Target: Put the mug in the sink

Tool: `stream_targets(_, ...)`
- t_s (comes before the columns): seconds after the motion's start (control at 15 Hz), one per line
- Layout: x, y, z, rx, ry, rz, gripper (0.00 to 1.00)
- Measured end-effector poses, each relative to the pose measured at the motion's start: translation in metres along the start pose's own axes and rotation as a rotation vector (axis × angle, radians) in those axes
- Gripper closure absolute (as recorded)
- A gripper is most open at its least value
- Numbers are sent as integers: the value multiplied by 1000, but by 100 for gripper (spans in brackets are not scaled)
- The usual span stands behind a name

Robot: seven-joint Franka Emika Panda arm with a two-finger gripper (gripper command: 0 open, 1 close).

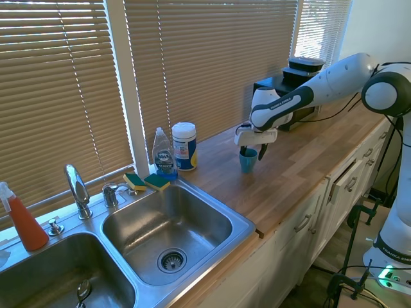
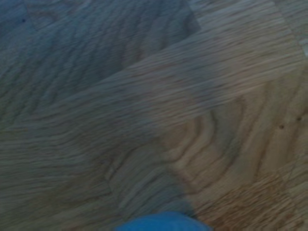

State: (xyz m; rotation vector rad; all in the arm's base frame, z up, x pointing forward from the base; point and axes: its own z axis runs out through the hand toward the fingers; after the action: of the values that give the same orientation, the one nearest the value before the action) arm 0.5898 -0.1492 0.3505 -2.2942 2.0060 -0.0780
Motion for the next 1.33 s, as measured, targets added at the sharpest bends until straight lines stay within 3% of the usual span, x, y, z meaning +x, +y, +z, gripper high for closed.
stream_targets(0.73,-2,0,4,-11,-7,-16,100)
stream_targets(1.33,-6,-2,-2,8,-15,-121,100)
